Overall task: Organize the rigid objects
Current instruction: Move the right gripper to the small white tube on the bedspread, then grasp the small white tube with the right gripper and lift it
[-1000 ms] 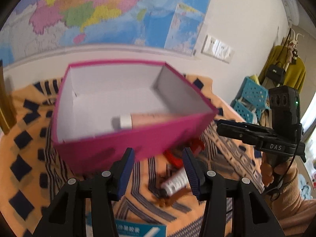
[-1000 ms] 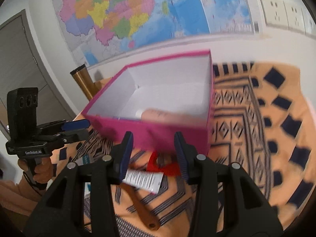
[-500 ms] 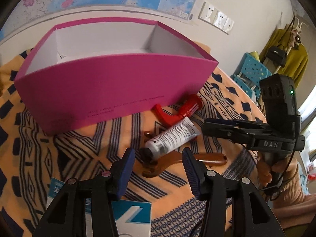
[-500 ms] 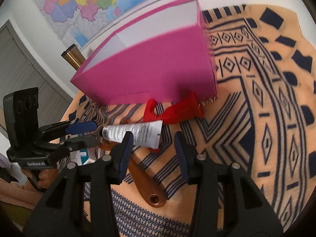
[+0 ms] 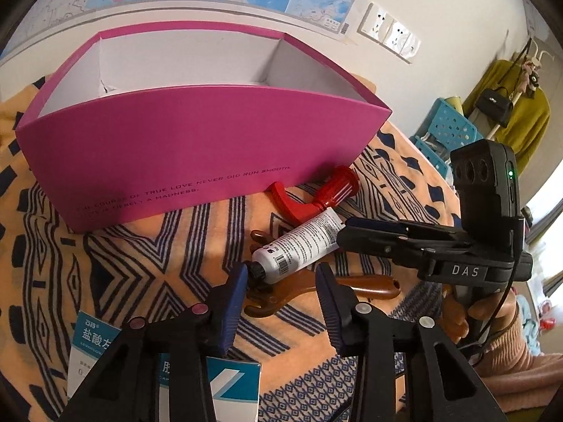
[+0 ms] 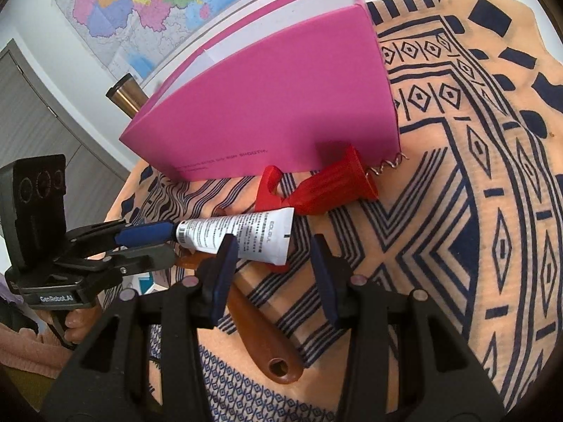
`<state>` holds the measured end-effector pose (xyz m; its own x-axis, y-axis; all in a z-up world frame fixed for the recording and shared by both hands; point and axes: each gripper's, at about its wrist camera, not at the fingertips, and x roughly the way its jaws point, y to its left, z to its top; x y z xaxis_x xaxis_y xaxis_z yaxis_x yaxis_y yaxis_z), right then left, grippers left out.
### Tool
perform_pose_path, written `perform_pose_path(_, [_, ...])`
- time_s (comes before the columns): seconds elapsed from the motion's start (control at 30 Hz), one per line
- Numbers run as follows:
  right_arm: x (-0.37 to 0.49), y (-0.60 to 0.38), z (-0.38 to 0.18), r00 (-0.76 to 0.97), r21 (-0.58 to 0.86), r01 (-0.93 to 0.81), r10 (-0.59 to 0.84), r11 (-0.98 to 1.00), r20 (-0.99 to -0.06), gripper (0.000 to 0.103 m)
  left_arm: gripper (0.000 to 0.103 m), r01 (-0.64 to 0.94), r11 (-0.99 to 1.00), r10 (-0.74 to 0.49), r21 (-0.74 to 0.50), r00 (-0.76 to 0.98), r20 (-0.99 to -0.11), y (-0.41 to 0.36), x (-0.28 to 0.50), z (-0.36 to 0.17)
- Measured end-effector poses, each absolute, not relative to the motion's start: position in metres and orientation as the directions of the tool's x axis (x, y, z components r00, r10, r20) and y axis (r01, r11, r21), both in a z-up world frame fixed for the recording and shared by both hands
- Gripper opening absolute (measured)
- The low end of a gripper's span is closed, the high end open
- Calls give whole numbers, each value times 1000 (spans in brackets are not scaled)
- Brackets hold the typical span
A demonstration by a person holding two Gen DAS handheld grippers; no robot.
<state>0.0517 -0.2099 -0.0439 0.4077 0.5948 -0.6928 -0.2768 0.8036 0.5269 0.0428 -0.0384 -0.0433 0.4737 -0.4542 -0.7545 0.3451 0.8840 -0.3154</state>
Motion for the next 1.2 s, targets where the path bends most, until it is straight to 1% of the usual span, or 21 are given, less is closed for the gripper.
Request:
perform_pose_path(0.2, [53, -205, -44, 405, 524, -293, 600, 800, -690, 45, 37, 342, 881, -461, -327, 465, -755, -39, 43, -44])
perform_pose_path(0.27, [53, -202, -43, 402, 519, -302, 600, 800, -692, 42, 35, 340, 881, -462, -330, 463, -757, -40, 43, -45])
perform_pose_path(0.6, [48, -202, -39, 418, 491, -307, 579, 815, -700, 42, 35, 328, 880, -467, -345, 457, -757, -40, 42, -45])
perform_pose_path(1.2, [37, -204, -17, 464, 459, -333, 567, 823, -680, 42, 35, 335, 873, -483, -355, 485, -729, -37, 37, -27])
